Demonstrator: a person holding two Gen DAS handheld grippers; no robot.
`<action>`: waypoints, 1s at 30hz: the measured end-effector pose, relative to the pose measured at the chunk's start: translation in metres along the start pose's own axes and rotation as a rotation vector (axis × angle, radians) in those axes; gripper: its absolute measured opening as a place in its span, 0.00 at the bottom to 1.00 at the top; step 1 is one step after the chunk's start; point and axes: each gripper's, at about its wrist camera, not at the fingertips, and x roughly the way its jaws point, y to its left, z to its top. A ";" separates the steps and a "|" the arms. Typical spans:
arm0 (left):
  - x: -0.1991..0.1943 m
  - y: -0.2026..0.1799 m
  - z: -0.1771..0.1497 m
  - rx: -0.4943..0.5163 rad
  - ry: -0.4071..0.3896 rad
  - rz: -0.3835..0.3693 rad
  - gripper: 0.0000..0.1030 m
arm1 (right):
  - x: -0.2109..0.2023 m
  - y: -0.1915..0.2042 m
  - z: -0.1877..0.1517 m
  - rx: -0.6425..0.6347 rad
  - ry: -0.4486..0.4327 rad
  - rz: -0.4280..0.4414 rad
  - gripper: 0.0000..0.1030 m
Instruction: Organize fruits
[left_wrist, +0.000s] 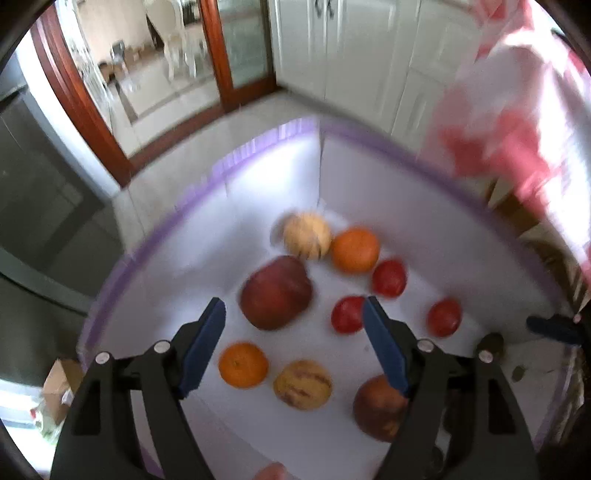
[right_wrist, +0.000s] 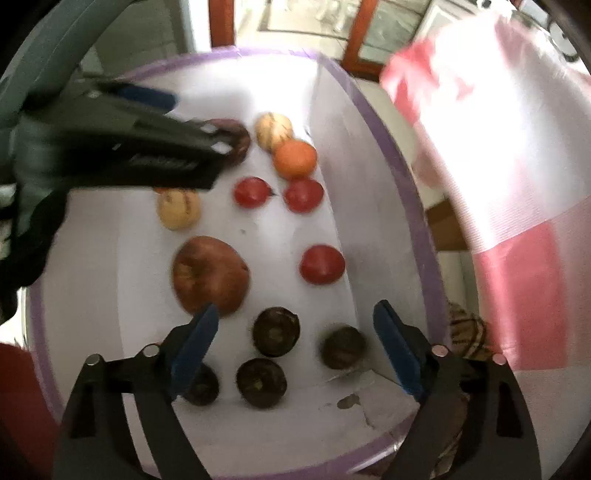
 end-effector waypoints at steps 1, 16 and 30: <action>-0.013 0.002 0.002 -0.001 -0.057 -0.013 0.75 | -0.006 0.002 0.000 -0.012 -0.013 0.008 0.84; -0.060 0.010 -0.009 -0.093 -0.150 -0.008 0.99 | -0.030 -0.005 -0.002 0.110 -0.033 0.087 0.84; -0.024 -0.011 -0.030 -0.023 0.009 0.013 0.99 | -0.002 -0.002 -0.007 0.098 0.078 0.057 0.84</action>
